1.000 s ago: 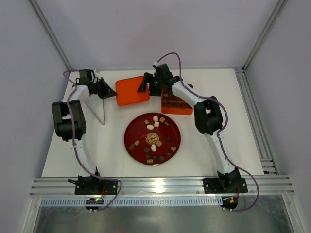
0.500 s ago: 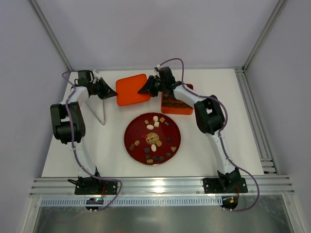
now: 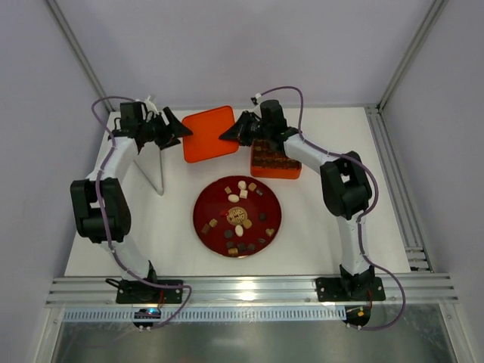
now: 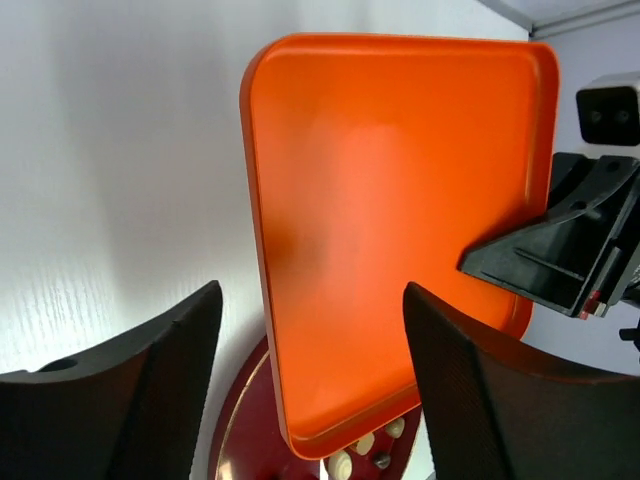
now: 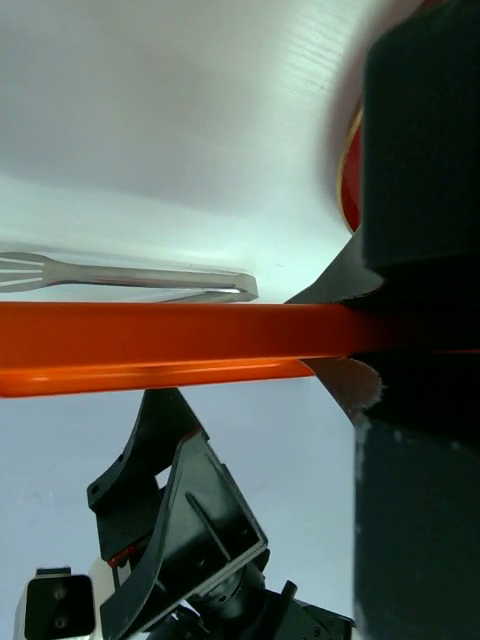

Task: Pack the chocolate

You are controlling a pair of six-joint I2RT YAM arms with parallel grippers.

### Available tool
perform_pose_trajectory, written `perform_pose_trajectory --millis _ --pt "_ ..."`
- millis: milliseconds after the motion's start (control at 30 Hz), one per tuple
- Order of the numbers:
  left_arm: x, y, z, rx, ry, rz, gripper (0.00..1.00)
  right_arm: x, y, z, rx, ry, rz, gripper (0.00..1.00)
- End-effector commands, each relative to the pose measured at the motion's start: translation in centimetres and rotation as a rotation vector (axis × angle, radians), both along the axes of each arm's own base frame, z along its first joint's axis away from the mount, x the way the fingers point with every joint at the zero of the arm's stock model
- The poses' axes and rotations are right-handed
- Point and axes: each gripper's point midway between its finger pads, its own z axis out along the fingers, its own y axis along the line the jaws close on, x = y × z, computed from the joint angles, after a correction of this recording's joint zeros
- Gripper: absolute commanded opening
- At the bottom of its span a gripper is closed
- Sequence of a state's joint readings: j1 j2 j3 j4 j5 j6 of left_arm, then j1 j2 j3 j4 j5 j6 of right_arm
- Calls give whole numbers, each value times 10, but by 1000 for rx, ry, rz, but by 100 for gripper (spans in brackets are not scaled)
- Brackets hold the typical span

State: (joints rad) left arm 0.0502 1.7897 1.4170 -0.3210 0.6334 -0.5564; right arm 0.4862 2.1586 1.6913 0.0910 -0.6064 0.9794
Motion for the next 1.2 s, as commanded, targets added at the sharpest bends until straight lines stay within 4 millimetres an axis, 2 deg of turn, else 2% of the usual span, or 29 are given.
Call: perform_pose_trajectory --millis 0,33,67,100,133,167,200,233,267,300,367,400,433,467,500,533,567,600,633,667,700,767,833,867,900,967,1133,1167 --pt "-2 5 46 70 -160 20 73 -8 -15 73 115 -113 -1 4" --pt "-4 6 54 82 -182 24 74 -9 -19 75 111 -113 -8 4" --pt "-5 7 61 103 -203 38 75 -8 -27 70 93 -90 -21 4" --pt "-10 4 78 129 -261 27 76 -10 -34 79 90 -100 -31 4" --pt "-14 3 86 150 -289 25 76 -10 -39 79 76 -99 -44 4" --pt "-21 -8 103 208 -365 -3 76 -12 -48 82 66 -83 -57 4" --pt "-21 -16 101 249 -384 -20 76 -11 -52 76 53 -65 -62 4" --pt "-32 -24 123 298 -466 -42 76 -12 -58 83 44 -75 -71 4" --pt "-33 -23 128 390 -508 -12 76 -17 -63 80 18 -40 -76 4" --pt "-50 -60 133 493 -609 -130 77 -16 -71 80 2 -34 -88 4" --pt "-68 -82 156 599 -744 -151 77 -19 -83 85 -38 -4 -103 4" --pt "-69 -79 153 686 -763 -116 77 -17 -93 87 -54 -5 -111 4" --pt "-81 -96 161 708 -823 -142 77 -19 -99 95 -55 -11 -117 4" --pt "-81 -101 170 706 -874 -121 77 -22 -105 94 -69 3 -119 4" --pt "-85 -104 159 714 -878 -133 77 -24 -110 97 -77 -1 -124 4" --pt "-93 -120 171 705 -959 -146 78 -24 -117 100 -87 -7 -137 4" --pt "-98 -126 170 729 -987 -152 78 -29 -123 106 -104 -11 -144 4" --pt "-105 -135 158 759 -1015 -167 79 -29 -128 107 -121 -19 -159 4" --pt "-107 -135 156 821 -1052 -139 80 -29 -134 108 -140 -35 -167 4" --pt "-119 -154 177 843 -1196 -128 80 -33 -138 112 -150 -34 -172 4" --pt "-123 -157 158 900 -1222 -146 81 -34 -142 112 -163 -37 -183 4" --pt "-130 -167 168 935 -1323 -108 82 -37 -147 115 -190 -45 -190 4" --pt "-131 -178 158 962 -1339 -143 81 -39 -153 121 -215 -68 -214 4" --pt "-132 -180 165 953 -1369 -119 81 -40 -156 121 -228 -62 -227 4" --pt "-134 -188 155 979 -1386 -142 81 -41 -158 123 -236 -61 -242 4" --pt "-134 -189 165 982 -1431 -82 81 -45 -162 128 -242 -62 -268 4" --pt "-122 -205 155 1043 -1454 -97 80 -57 -165 144 -252 -82 -309 4" --pt "-121 -206 159 1051 -1463 -83 80 -58 -165 146 -248 -78 -321 4"
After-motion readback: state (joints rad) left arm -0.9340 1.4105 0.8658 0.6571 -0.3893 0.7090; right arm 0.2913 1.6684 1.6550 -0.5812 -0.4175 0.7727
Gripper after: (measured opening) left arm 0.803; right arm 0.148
